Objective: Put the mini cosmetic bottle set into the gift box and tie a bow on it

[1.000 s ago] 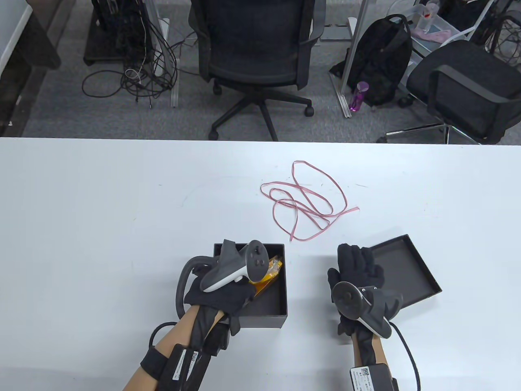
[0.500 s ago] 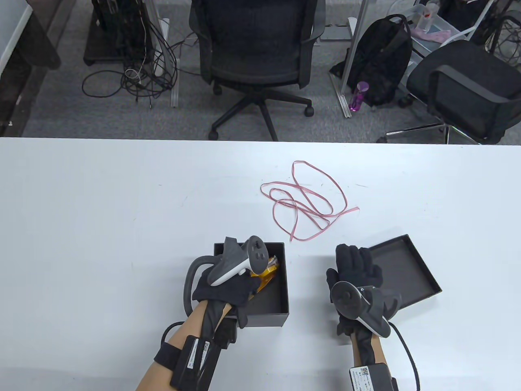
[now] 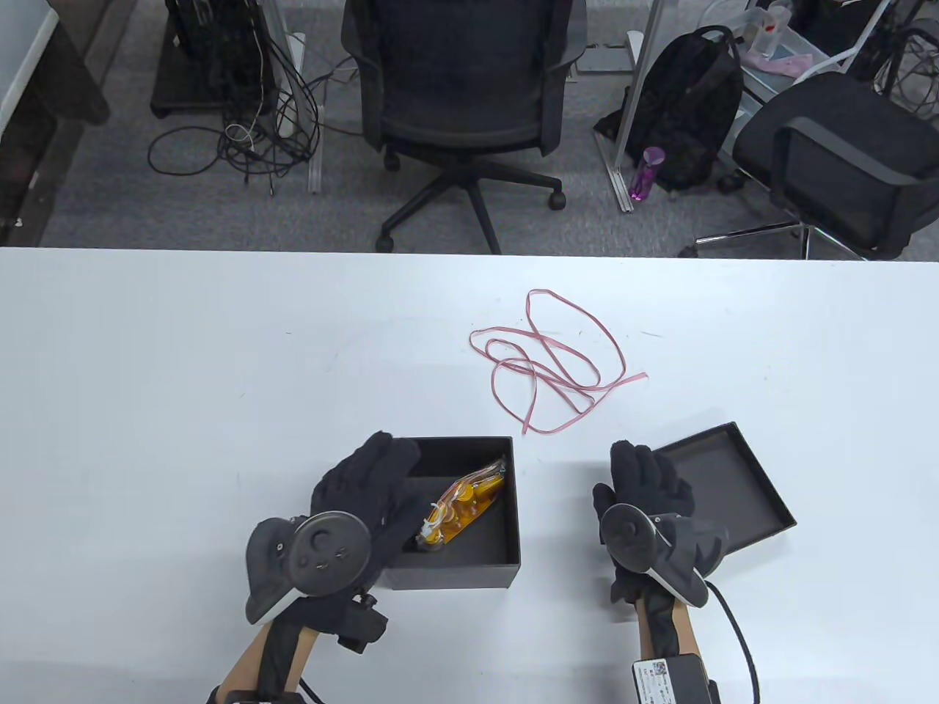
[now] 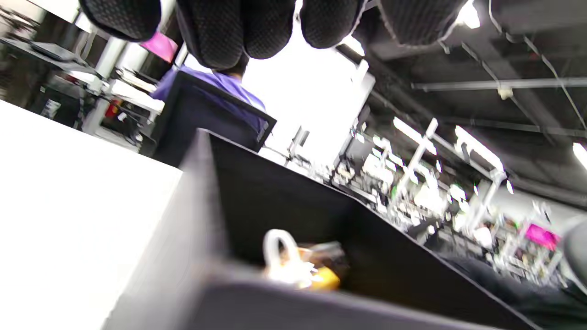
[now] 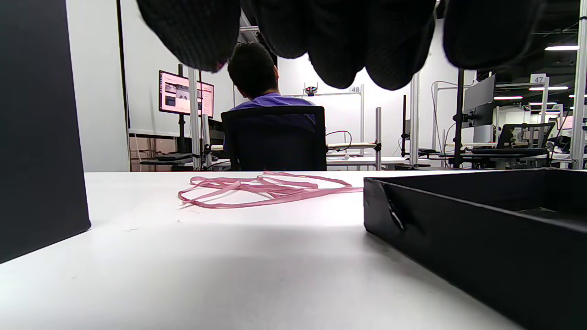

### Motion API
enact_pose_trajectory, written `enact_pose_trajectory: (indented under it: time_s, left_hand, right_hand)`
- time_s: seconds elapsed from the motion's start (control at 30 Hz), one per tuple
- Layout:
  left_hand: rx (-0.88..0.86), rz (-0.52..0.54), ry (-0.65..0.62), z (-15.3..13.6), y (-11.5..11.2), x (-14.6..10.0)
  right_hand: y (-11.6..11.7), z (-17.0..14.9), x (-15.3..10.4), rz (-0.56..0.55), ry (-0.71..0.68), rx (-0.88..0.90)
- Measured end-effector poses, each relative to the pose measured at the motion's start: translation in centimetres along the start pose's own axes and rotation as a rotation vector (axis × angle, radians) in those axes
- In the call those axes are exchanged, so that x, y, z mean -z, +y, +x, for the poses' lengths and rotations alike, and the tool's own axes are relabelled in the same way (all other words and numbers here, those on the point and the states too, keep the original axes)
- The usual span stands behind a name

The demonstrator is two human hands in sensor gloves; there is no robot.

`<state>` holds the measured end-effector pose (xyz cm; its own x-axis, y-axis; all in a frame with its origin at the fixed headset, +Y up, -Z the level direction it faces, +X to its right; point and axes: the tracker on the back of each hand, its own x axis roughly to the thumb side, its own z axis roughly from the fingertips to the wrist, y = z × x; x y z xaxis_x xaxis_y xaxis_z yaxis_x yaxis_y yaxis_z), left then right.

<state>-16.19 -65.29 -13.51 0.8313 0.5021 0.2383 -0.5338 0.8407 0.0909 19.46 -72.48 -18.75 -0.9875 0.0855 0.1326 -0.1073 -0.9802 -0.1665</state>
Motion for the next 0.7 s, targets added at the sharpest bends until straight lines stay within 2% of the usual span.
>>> enact_pose_trajectory:
  time_s: [0.17, 0.33, 0.43, 0.7]
  left_hand:
    - [-0.059, 0.031, 0.128, -5.9, -2.4, -1.5]
    - [-0.081, -0.091, 0.234, -9.5, -5.4, -1.5]
    - [-0.050, -0.158, 0.264, -10.3, -7.0, -1.5]
    - [0.065, -0.249, 0.269, -10.5, -9.1, -1.4]
  right_hand:
    - [-0.2, -0.8, 0.0, -0.001, 0.030, -0.015]
    - [-0.1, -2.5, 0.0, 0.017, 0.100, -0.017]
    - [0.3, -3.8, 0.0, 0.073, 0.154, -0.007]
    - [2.2, -5.4, 0.0, 0.210, 0.227, -0.043]
